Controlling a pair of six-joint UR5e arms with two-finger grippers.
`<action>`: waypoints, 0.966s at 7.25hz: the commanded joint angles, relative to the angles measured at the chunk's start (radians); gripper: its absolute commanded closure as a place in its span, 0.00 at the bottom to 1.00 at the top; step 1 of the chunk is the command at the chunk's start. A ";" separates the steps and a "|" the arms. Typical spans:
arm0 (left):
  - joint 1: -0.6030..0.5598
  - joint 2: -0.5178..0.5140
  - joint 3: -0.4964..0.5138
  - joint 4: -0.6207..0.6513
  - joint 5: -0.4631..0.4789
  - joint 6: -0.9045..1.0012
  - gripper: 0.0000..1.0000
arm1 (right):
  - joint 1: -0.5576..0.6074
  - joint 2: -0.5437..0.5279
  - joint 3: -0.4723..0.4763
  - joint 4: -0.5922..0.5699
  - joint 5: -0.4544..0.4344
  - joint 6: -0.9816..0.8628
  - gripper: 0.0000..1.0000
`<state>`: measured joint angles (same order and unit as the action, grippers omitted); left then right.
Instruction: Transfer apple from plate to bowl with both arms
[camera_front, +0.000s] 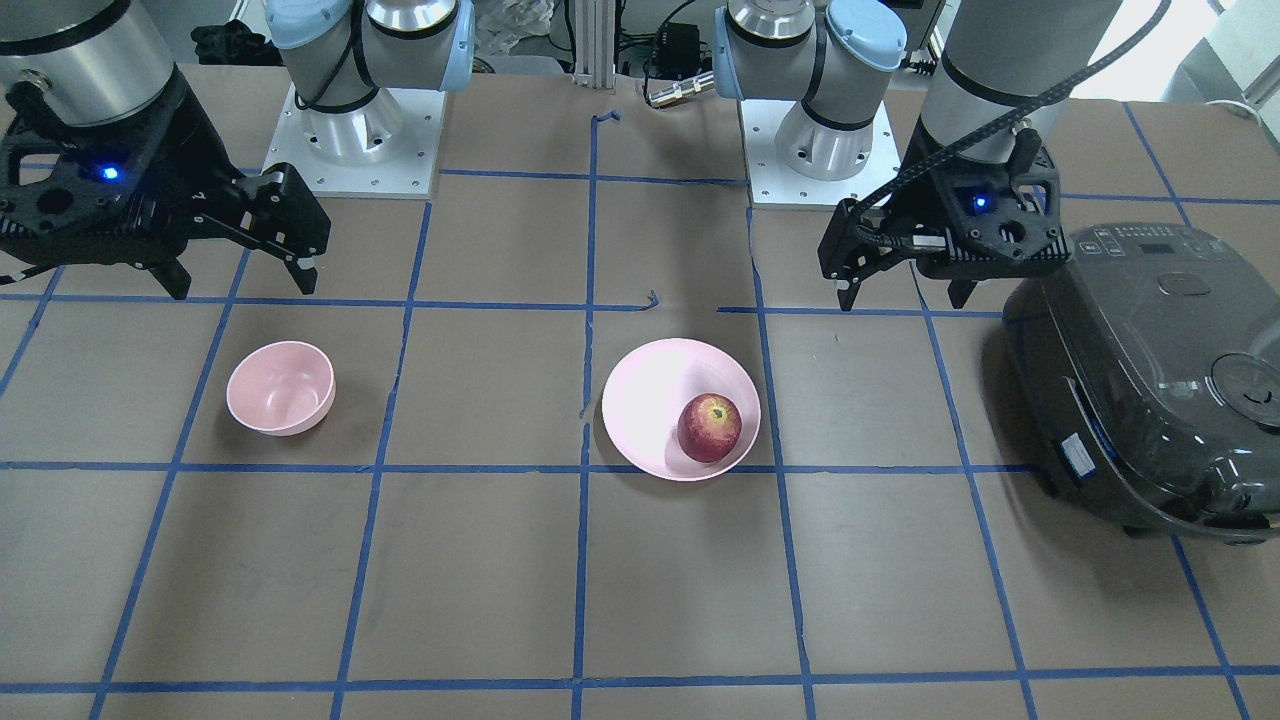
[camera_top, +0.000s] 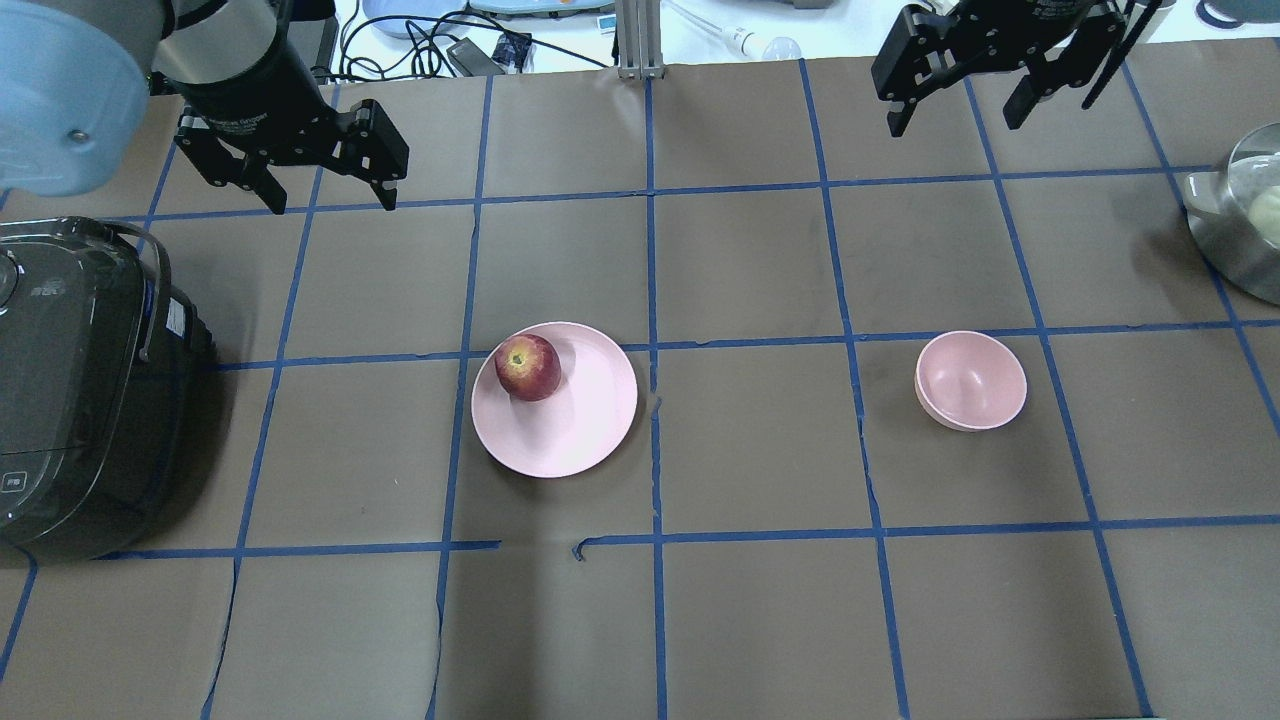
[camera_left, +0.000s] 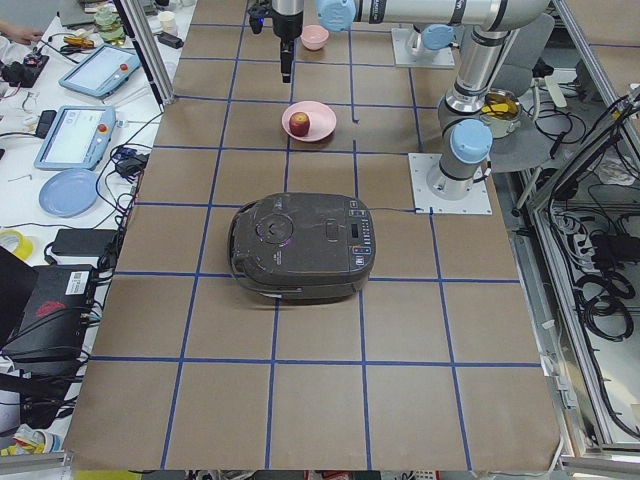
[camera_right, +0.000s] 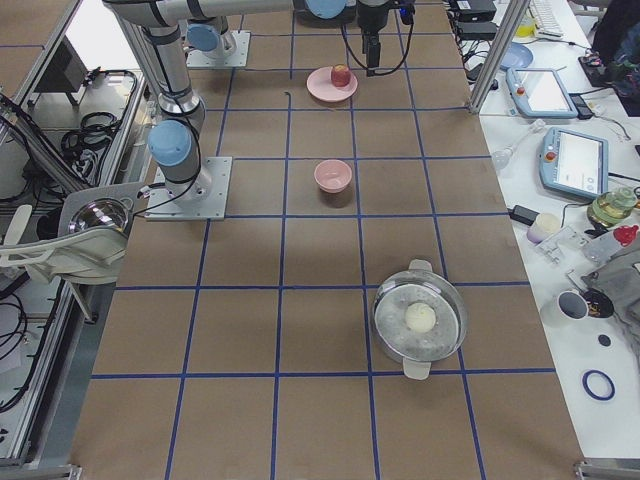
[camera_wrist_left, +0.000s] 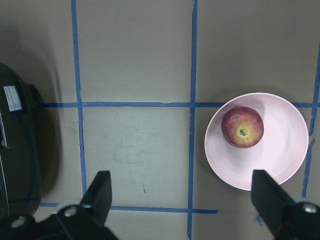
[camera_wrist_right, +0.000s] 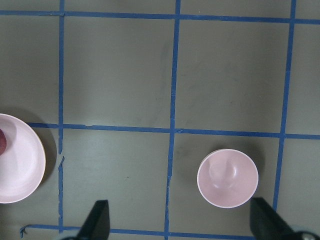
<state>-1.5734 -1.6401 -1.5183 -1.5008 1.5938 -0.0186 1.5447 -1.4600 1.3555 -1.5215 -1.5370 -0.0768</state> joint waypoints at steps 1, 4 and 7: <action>-0.011 -0.030 -0.061 0.092 -0.011 -0.046 0.00 | 0.000 0.001 0.001 0.000 -0.002 -0.001 0.00; -0.075 -0.067 -0.151 0.203 -0.021 -0.096 0.00 | 0.000 0.000 0.001 0.000 0.002 0.000 0.00; -0.102 -0.142 -0.254 0.389 -0.072 -0.201 0.00 | 0.000 0.000 0.001 0.001 0.002 0.000 0.00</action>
<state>-1.6675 -1.7490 -1.7177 -1.1996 1.5396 -0.1774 1.5447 -1.4602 1.3560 -1.5214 -1.5356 -0.0767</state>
